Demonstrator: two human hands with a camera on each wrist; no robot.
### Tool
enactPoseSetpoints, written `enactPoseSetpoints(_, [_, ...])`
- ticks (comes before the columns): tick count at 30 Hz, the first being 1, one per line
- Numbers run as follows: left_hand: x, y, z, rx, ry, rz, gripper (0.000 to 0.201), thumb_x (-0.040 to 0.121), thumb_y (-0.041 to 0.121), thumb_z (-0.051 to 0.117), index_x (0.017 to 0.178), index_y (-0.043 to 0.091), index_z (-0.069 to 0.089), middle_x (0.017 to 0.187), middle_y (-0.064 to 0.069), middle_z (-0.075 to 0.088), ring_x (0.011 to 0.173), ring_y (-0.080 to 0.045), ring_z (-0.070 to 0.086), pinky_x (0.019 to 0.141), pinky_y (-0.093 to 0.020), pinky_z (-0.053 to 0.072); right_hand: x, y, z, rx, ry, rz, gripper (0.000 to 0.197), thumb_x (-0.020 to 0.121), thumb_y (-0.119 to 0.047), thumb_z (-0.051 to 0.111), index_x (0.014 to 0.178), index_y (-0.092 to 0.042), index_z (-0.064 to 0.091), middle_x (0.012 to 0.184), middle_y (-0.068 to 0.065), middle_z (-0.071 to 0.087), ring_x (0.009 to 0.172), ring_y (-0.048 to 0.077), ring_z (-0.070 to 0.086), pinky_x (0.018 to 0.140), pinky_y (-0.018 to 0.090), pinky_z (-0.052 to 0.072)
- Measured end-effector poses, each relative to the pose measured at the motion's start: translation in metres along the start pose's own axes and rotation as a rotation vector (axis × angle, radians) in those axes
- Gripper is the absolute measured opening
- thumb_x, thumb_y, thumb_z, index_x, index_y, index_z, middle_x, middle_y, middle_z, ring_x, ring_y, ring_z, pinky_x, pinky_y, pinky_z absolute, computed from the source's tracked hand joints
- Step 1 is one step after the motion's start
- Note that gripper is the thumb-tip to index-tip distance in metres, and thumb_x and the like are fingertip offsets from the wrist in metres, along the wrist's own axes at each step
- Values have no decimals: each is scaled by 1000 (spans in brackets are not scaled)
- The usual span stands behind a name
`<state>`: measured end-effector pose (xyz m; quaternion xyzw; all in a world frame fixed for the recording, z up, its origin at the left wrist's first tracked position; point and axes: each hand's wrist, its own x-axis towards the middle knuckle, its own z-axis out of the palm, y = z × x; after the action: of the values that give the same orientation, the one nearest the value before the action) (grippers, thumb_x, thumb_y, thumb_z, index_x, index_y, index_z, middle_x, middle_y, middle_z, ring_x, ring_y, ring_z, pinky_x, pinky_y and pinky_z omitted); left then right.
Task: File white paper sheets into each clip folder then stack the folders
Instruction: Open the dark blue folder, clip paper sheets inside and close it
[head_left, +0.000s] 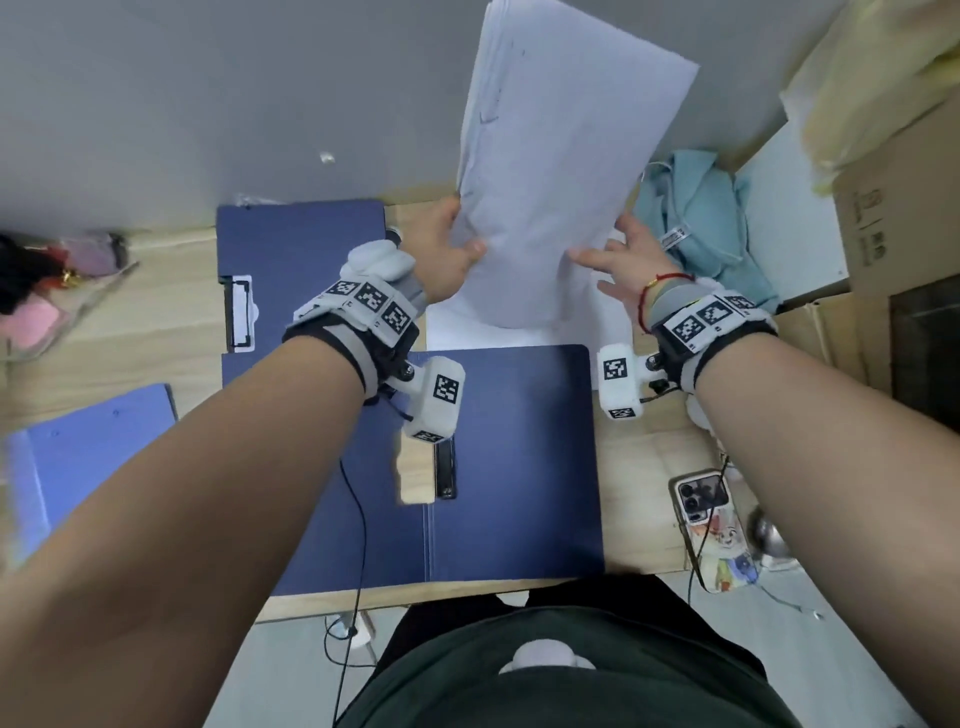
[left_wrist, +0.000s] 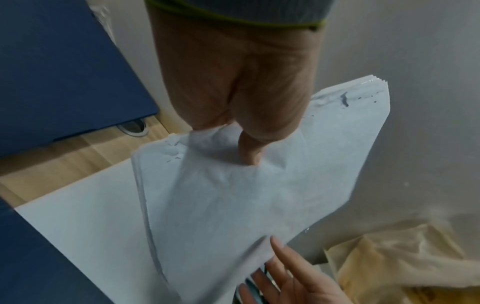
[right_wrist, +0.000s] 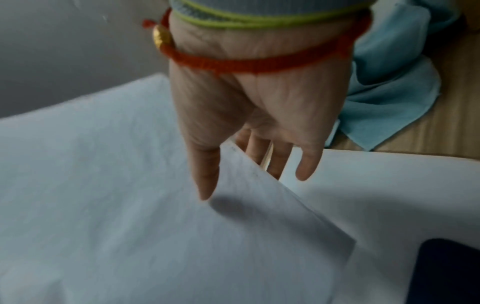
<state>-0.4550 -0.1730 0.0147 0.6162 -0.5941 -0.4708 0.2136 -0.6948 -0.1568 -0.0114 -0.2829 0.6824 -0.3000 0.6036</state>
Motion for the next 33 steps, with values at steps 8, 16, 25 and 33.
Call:
enactPoseSetpoints(8, [-64,-4,-37,-65,51,11,45,73,33,65,113,13,67,115,-8,71,110,-25,66,100,-49,49,-68,-13,16,104,-110,-241,49,72,8,77,118,-2,64,111,9,72,102,23,69,89,35,55])
enactPoseSetpoints(16, [-129,-14,-35,-108,29,-44,30,78,14,70,107,13,70,104,-4,72,100,-23,69,97,-42,53,-110,24,27,-139,-119,-349,23,73,-18,83,94,-21,74,107,1,73,97,12,70,96,37,51])
enactPoseSetpoints(25, [-151,-26,-28,-168,185,-93,22,76,8,82,96,6,72,94,-8,74,83,-18,68,86,-39,58,-135,59,29,-230,-5,-331,27,80,-12,78,106,-10,68,90,-5,67,62,-18,58,67,0,46])
enactPoseSetpoints(33, [-158,-35,-20,22,202,-154,33,81,26,78,101,1,68,100,-18,72,86,-30,66,83,-47,56,-144,61,30,-154,6,-322,31,79,-6,77,108,-7,66,109,7,68,97,16,65,90,25,49])
